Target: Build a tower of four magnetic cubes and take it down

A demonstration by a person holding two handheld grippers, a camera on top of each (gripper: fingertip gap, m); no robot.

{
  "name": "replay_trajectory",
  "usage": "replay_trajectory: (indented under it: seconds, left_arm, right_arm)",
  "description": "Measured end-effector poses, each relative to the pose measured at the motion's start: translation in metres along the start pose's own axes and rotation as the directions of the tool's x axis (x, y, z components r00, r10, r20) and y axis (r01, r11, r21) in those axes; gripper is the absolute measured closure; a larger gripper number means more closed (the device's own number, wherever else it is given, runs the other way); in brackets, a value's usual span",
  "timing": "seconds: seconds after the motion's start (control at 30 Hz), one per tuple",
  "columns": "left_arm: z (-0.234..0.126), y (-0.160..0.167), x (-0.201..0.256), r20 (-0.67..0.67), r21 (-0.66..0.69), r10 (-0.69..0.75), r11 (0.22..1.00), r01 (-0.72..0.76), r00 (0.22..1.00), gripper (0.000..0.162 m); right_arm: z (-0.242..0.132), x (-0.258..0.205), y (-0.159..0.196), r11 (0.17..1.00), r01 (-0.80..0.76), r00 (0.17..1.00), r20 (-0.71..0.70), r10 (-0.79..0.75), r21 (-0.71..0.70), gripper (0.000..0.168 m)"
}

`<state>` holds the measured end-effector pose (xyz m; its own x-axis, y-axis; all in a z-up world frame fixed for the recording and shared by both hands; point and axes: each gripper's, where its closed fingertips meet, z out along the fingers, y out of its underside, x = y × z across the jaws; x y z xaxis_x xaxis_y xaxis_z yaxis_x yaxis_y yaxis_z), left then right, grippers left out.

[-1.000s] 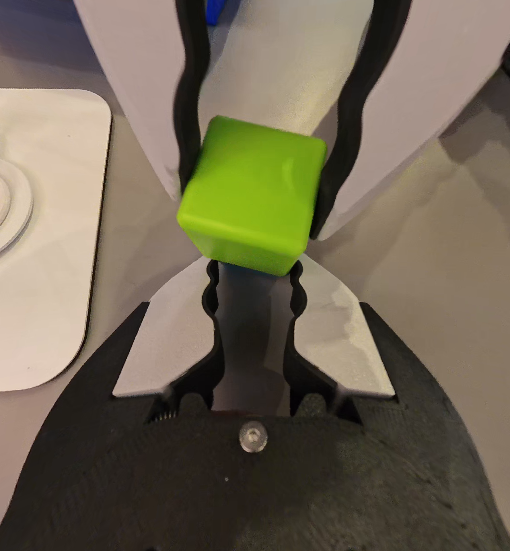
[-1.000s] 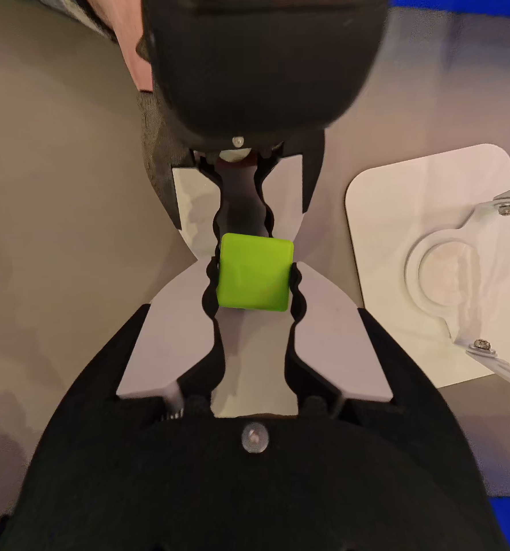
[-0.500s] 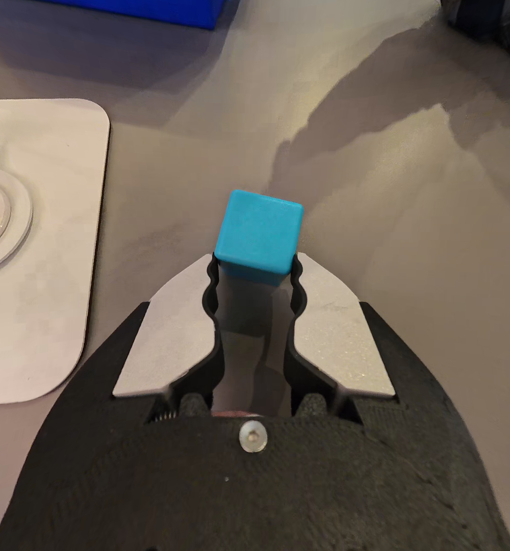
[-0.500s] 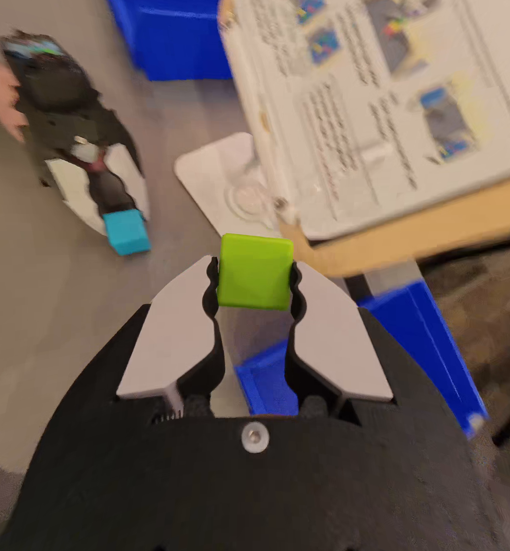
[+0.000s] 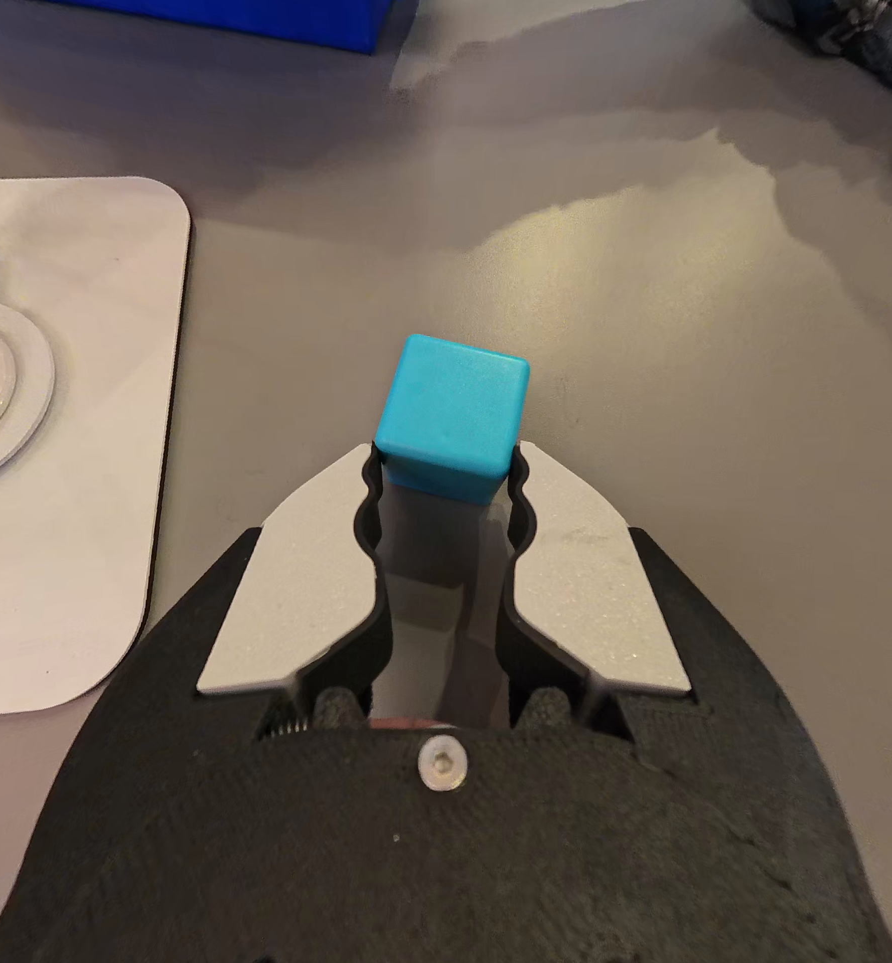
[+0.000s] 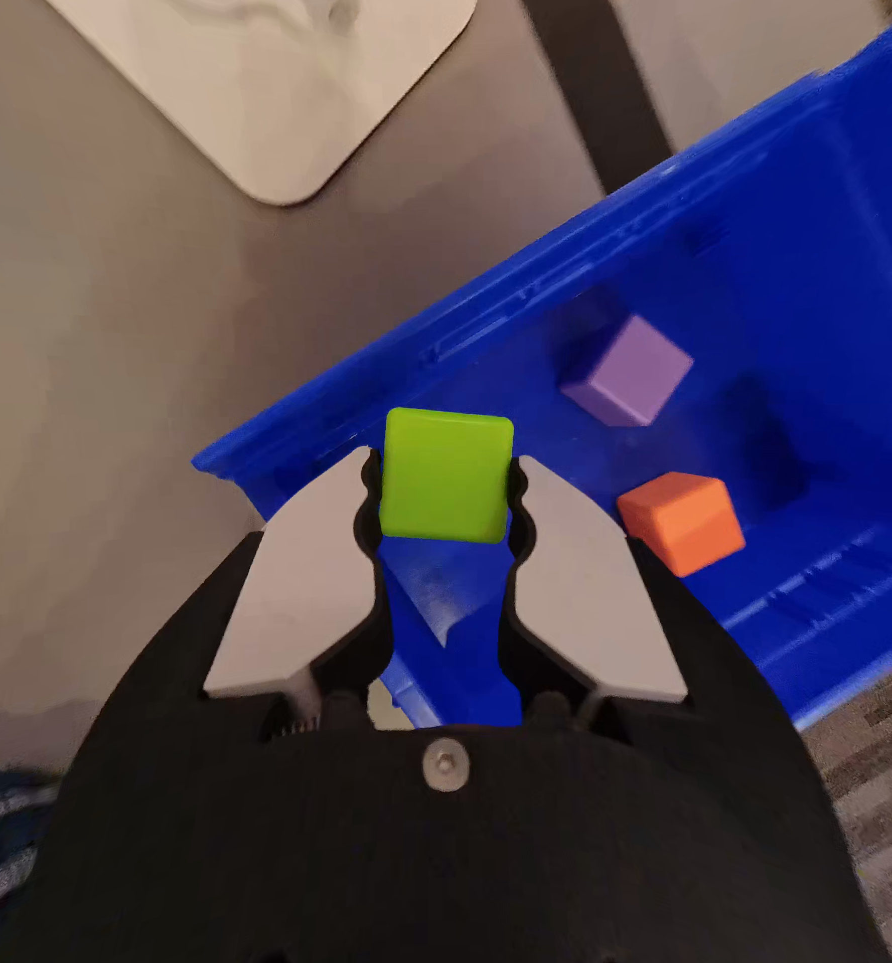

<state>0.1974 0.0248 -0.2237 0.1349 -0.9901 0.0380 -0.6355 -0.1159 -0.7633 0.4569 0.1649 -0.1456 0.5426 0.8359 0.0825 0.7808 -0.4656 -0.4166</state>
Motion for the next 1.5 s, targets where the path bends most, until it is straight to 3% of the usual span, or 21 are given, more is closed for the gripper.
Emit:
replay_trajectory:
  seconds: [0.27,0.43,0.53,0.63,0.77,0.9,1.0,1.2,1.27,1.5]
  left_arm:
    - [0.0,0.0,0.0,0.002,0.0,0.003,1.0,-0.003,1.0,0.116]
    - [0.0,0.0,0.0,0.002,0.0,0.003,1.0,-0.003,1.0,0.116]
    - [0.0,0.0,0.0,0.002,0.0,0.003,1.0,-0.003,1.0,0.116]
    - [0.0,0.001,0.0,0.003,0.0,0.003,1.0,-0.003,1.0,0.116]
    - [0.0,0.001,0.0,0.003,0.0,0.003,1.0,-0.003,1.0,0.116]
    - [0.0,0.001,0.0,0.002,0.0,0.003,1.0,-0.003,1.0,0.116]
    - [0.0,0.001,0.0,0.003,0.0,0.003,1.0,-0.003,1.0,0.116]
    - [0.0,0.0,-0.001,0.012,0.002,0.008,1.0,-0.008,1.0,0.113]
    - [-0.001,-0.001,-0.002,0.023,0.012,0.01,1.0,-0.01,1.0,0.104]
    - [-0.009,0.004,-0.007,0.024,0.019,-0.019,1.0,0.019,1.0,0.102]
  right_arm:
    - [0.055,-0.008,0.021,0.979,0.072,0.997,0.055,-0.062,-0.189,0.121]
    - [0.056,0.002,0.026,0.973,0.055,0.998,-0.009,-0.059,-0.224,0.12]
    - [0.053,0.004,0.031,0.966,0.044,0.998,-0.026,-0.053,-0.254,0.104]
    - [0.032,0.013,0.032,0.964,0.026,0.992,-0.112,-0.058,-0.265,0.101]
    - [-0.031,0.009,0.008,0.985,0.05,0.957,-0.276,-0.095,-0.165,0.105]
    - [-0.088,-0.056,-0.047,0.958,0.284,0.91,-0.327,-0.256,0.04,0.103]
    - [-0.101,-0.119,-0.08,0.883,0.456,0.854,-0.332,-0.4,0.11,0.106]
    - [-0.044,-0.21,-0.11,0.773,0.627,0.777,-0.153,-0.611,0.1,0.103]
    - [-0.018,-0.222,-0.111,0.766,0.639,0.769,-0.083,-0.633,0.079,0.101]
    - [0.069,-0.248,-0.111,0.806,0.591,0.794,0.154,-0.588,0.032,0.096]
